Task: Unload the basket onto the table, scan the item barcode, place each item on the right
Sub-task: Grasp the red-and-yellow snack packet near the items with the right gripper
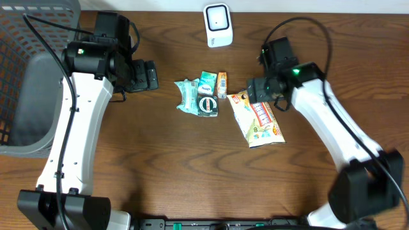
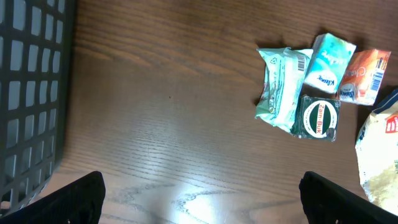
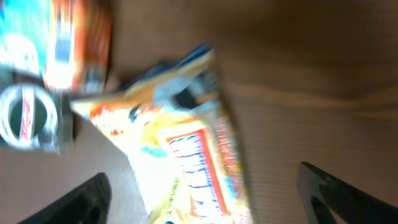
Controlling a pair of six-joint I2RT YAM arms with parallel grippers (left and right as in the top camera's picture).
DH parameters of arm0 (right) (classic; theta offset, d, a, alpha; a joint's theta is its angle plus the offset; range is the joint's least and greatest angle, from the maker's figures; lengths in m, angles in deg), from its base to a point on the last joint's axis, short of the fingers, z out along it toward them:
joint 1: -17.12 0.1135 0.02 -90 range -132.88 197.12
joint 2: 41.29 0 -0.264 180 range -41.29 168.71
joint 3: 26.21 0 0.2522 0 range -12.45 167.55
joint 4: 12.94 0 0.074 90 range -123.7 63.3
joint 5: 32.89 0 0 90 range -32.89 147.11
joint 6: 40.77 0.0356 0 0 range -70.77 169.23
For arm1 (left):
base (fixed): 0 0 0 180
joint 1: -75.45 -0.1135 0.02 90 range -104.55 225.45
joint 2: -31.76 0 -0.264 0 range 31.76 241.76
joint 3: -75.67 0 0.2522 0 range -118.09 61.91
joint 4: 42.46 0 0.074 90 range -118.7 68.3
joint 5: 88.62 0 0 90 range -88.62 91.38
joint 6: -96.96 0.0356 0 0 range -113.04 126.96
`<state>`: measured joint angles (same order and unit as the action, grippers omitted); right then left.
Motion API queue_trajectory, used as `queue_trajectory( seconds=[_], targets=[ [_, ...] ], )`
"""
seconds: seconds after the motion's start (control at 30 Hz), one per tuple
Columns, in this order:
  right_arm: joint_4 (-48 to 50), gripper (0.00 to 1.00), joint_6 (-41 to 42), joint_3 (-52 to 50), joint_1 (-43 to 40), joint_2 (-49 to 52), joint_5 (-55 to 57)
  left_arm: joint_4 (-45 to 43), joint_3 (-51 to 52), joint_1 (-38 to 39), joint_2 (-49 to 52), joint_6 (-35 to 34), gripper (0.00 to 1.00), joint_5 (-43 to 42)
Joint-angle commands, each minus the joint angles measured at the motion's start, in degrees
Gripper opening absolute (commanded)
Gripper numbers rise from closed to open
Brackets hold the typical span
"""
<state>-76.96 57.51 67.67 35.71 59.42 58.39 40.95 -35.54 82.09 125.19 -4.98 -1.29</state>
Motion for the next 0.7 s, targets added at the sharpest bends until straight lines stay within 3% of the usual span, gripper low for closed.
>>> queue_trajectory(
  seconds=[0.0, 0.1, 0.17, 0.23, 0.27, 0.33, 0.57, 0.6, 0.67],
  targets=[
    [-0.68, 0.96, -8.74, -1.16, 0.04, 6.71, -7.54, 0.17, 0.07, -0.09, 0.44, 0.31, 0.98, 0.28],
    [-1.11, 0.92, -8.76, -1.16, 0.11, 12.61, -5.27, 0.17, 0.07, -0.09, 0.44, 0.31, 0.98, 0.31],
    [-1.51, 0.67, -8.74, -1.16, 0.26, 15.17, -5.29, 0.17, 0.07, -0.09, 0.44, 0.31, 0.98, 0.28],
    [-2.34, 0.30, -8.68, -1.16, 0.46, 16.28, -5.29, 0.17, 0.07, -0.09, 0.44, 0.31, 0.98, 0.28],
    [-2.51, 0.24, -8.35, -1.16, 0.48, 16.28, -5.29, 0.20, 0.07, -0.09, 0.44, 0.31, 0.98, 0.28],
    [-2.93, 0.02, -7.08, -0.79, 0.59, 15.72, -5.18, 0.17, 0.07, -0.09, 0.44, 0.31, 0.98, 0.28],
    [-3.48, 0.01, 4.15, 6.78, 0.39, 8.94, 7.32, 0.17, 0.07, -0.09, 0.44, 0.31, 0.98, 0.28],
    [-3.87, 0.01, 4.17, 9.57, 0.17, 6.34, 13.53, 0.17, 0.07, -0.09, 0.44, 0.31, 0.98, 0.31],
    [-2.58, 0.01, 4.13, 11.13, -0.24, 4.37, 15.65, 0.17, 0.07, -0.09, 0.44, 0.31, 0.98, 0.28]
  ],
)
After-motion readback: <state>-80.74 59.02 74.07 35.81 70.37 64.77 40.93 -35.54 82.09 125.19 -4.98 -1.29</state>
